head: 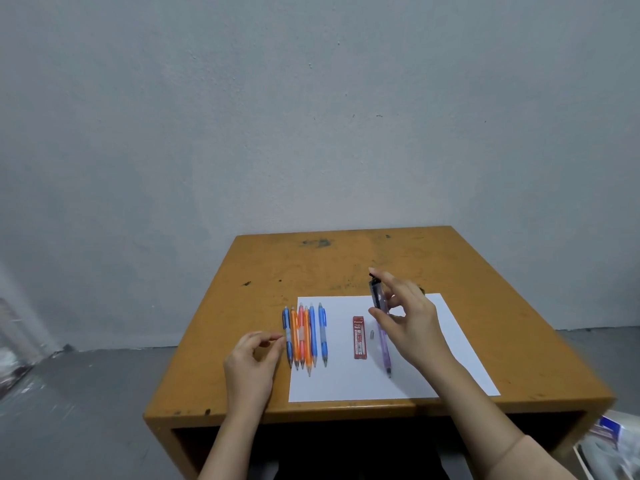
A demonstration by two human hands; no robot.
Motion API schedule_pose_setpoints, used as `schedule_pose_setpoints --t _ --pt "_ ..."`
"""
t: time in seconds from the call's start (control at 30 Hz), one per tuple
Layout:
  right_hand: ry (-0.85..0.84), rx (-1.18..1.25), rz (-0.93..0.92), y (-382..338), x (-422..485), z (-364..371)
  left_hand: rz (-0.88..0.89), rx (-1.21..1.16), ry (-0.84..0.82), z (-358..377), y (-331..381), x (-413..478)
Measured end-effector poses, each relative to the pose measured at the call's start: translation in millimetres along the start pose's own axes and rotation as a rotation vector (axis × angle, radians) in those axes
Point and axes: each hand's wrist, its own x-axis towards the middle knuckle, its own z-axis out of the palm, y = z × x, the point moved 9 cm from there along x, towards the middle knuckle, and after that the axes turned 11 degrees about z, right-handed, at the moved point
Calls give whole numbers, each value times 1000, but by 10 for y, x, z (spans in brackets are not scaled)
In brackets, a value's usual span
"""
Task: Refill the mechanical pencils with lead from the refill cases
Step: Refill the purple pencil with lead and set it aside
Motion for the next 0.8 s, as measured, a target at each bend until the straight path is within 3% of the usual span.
schedule_pose_setpoints --t 0.3,0.8 --pt "-16 59 26 -53 20 23 -15 3 8 -6 -47 -7" --pt "-136 228 279 102 254 227 8 22 -7 8 -26 -27"
